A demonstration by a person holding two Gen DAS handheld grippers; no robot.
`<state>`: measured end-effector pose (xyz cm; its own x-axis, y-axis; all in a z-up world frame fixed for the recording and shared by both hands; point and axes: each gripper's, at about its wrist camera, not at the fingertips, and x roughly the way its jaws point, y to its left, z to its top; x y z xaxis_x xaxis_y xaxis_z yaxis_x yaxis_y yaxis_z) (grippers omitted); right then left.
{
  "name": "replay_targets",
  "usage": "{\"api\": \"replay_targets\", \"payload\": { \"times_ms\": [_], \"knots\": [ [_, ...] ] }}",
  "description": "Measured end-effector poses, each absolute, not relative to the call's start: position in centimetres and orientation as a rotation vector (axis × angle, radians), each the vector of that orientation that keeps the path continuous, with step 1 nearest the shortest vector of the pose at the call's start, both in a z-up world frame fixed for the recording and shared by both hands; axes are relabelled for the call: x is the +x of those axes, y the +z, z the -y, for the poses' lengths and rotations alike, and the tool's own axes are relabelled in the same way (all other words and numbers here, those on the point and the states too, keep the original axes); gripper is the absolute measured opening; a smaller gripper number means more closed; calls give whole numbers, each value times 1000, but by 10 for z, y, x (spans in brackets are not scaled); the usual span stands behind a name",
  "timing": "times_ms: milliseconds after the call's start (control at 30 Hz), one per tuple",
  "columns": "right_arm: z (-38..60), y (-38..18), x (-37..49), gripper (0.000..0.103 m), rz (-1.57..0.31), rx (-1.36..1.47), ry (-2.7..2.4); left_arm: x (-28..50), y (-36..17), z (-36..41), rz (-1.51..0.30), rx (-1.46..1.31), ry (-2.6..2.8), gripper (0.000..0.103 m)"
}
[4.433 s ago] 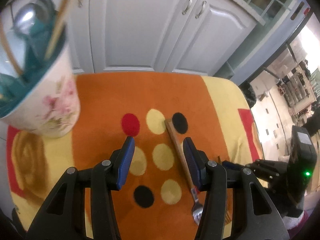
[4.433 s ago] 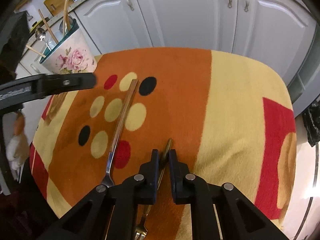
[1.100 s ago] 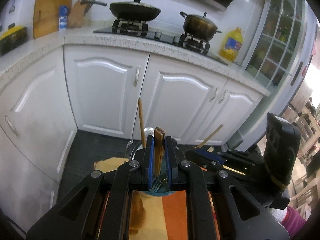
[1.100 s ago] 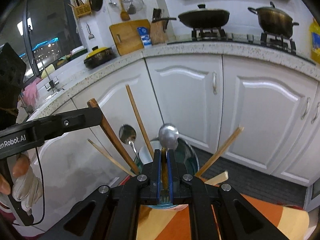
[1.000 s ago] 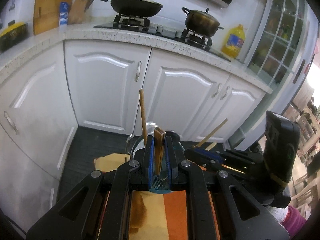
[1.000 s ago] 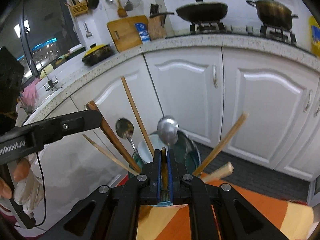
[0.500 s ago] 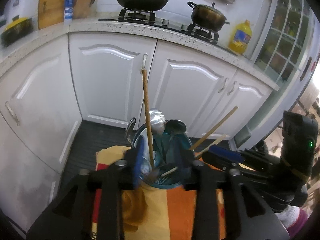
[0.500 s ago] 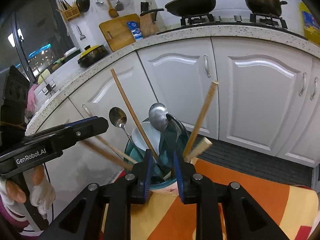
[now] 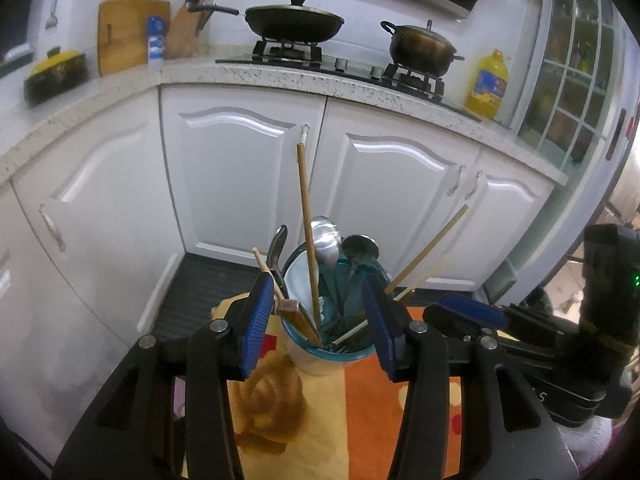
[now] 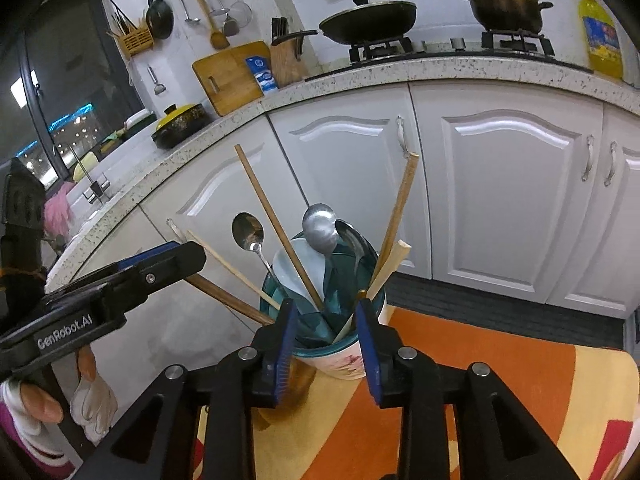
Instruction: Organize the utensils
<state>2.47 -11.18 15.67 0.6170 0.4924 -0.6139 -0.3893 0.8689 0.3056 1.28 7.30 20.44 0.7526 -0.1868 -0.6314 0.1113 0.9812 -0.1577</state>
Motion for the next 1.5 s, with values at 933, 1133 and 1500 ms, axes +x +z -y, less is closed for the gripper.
{"api": "replay_targets", "payload": {
  "times_ms": [933, 1133, 1500],
  "knots": [
    [110, 172, -14, 40, -698, 87, 401, -31, 208, -57, -642, -37, -70, 45],
    [108, 175, -18, 40, -689, 71, 392, -33, 207, -59, -646, -45, -57, 45],
    [102, 178, -21, 47, -680, 45, 389, -36, 207, -60, -635, -46, -33, 45]
  ]
}}
